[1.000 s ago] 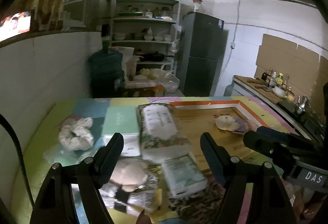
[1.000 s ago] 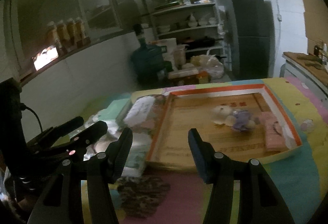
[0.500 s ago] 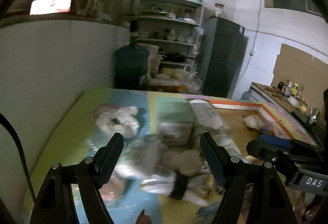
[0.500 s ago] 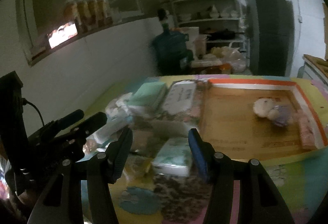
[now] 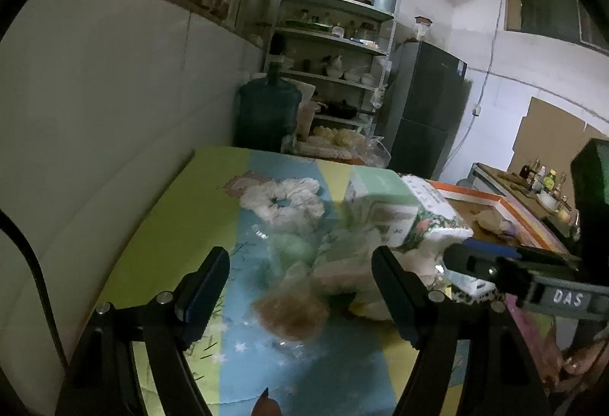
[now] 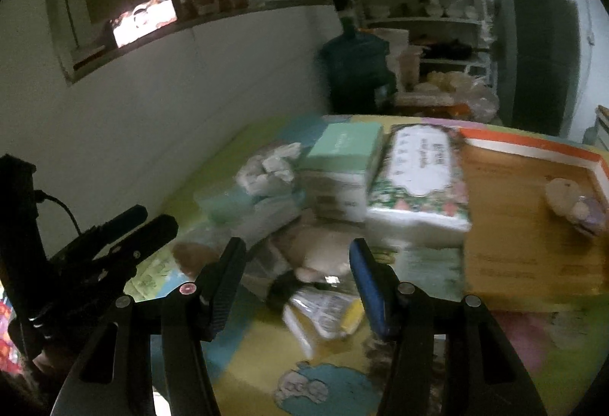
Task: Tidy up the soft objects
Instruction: 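Grasp the clear plastic bag with the left tool while the right tool grasps a white plastic packet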
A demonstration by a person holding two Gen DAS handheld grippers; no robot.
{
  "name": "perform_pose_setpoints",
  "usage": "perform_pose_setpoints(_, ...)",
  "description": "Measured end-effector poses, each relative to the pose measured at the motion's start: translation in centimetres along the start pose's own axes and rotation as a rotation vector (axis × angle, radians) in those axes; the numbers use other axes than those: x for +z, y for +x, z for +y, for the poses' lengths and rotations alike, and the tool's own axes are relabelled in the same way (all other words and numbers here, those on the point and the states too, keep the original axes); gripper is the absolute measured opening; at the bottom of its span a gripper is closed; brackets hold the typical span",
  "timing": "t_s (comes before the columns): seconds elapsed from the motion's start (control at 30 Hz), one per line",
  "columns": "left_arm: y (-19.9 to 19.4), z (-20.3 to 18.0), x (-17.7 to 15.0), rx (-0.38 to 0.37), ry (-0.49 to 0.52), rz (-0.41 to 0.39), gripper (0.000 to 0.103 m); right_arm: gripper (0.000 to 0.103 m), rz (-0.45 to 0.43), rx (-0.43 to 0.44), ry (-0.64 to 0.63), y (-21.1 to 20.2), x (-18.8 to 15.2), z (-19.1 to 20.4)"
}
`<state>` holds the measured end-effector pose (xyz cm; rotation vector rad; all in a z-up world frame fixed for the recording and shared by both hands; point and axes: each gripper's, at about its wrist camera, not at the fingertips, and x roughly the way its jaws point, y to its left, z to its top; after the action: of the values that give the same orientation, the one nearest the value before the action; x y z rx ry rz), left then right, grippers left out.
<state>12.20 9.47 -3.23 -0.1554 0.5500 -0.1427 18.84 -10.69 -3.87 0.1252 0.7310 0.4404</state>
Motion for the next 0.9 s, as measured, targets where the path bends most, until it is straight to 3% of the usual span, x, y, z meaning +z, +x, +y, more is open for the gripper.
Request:
perform_pose_setpoints(0.3,1.6,1.9,-1.8,-0.011,0.02,0.056,0.077,0.058,0.029,0.059,0.021,3.0,0.6,1.3)
perform_pose_setpoints(0.6,4.5,2.6,-2.8,-0.067,0.018,0.161,0.077,0.058,0.058,0.09,0.055,5.4,0.8,2.2)
perform_pose_setpoints(0.73,5.0,2.6,-3.0,-0.104,0.004,0.195,0.071,0.058,0.074,0.092,0.053,6.3,0.8,2.5)
perform_pose_setpoints(0.9,5.1,1.9,-3.4,-0.135,0.034,0.203,0.052,0.058,0.094,0.085,0.066,7.5,0.9,2.6)
